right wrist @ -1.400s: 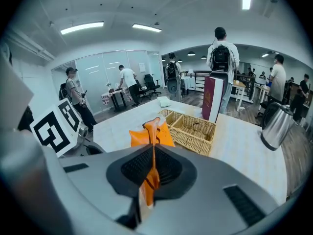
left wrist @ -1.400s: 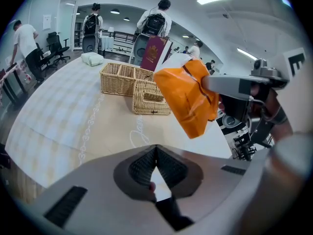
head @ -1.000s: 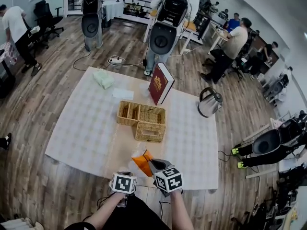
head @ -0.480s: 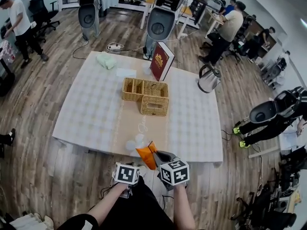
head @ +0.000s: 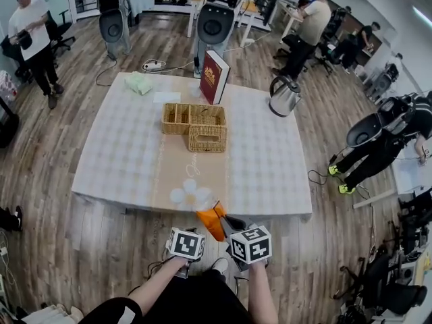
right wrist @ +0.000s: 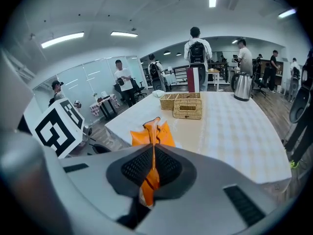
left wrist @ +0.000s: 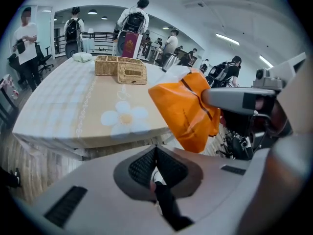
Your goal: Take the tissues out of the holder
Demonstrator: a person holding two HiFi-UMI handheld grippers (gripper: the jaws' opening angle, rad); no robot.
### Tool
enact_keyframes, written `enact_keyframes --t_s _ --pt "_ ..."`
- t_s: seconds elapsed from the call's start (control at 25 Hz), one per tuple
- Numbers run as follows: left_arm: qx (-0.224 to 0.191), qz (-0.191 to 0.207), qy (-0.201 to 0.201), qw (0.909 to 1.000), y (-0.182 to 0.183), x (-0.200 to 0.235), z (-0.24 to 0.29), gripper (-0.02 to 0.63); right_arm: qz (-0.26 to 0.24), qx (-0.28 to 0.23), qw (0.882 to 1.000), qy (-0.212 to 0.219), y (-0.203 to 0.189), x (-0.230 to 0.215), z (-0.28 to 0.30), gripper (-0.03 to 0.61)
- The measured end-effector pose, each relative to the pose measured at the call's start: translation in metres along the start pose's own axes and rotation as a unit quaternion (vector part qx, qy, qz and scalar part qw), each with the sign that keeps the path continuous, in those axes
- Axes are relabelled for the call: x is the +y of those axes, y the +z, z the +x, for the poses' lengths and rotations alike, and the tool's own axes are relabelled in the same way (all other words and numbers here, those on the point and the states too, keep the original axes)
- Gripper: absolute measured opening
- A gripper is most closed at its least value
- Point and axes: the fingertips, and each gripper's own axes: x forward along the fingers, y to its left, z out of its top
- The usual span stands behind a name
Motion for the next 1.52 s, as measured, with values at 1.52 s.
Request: enact_keyframes --t_s 1.52 --pt "-0.033 -0.069 0.046 0.996 0.079 -0.149 0.11 0.006 -0.043 0.017 0.997 0.068 -0.014 -0.179 -0.051 0.017"
